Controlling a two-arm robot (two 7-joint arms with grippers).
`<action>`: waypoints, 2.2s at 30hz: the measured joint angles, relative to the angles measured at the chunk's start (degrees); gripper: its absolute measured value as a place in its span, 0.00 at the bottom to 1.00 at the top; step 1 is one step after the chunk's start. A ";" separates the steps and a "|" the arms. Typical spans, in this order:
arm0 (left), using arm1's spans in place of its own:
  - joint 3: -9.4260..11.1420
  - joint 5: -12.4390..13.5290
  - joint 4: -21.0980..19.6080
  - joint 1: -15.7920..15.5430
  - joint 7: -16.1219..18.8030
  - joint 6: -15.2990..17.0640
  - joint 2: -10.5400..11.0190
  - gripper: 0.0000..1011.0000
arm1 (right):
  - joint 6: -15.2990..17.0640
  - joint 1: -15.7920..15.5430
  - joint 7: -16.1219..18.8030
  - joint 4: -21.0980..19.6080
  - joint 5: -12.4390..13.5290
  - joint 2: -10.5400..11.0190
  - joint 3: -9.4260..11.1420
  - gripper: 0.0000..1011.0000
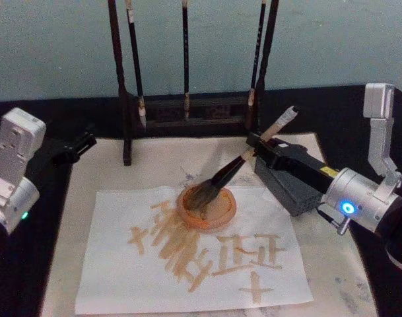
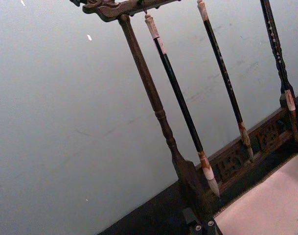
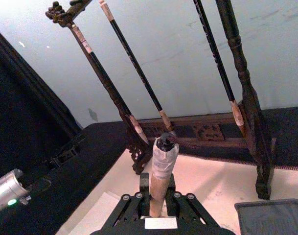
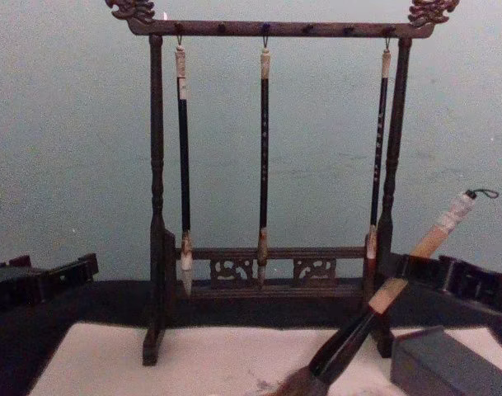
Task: Pick up the brush from the inkstone, write on the paper, then place the brush back to its original position.
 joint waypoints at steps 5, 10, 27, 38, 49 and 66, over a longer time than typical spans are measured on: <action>0.00 0.00 0.00 0.00 0.00 0.00 0.00 0.99 | 0.15 -0.56 -0.33 -0.79 -0.09 0.12 0.67 0.19; 0.00 0.00 0.00 0.00 0.00 0.00 0.00 0.99 | 0.50 -0.98 -0.51 -1.18 0.06 0.05 1.32 0.19; 0.00 0.00 0.00 0.00 0.00 0.00 0.00 0.99 | 0.20 -2.18 0.20 -3.16 0.56 0.75 2.42 0.19; 0.00 0.00 0.00 0.00 0.00 0.00 0.00 0.99 | -0.73 -2.00 2.13 -4.03 0.89 0.69 1.97 0.19; 0.00 0.00 0.00 0.00 0.00 0.00 0.00 0.99 | -0.46 -0.85 2.83 -4.01 0.86 0.10 0.65 0.19; 0.00 0.00 0.00 0.00 0.00 0.00 0.00 0.99 | 0.72 1.54 2.44 -3.52 0.55 -1.23 -1.67 0.19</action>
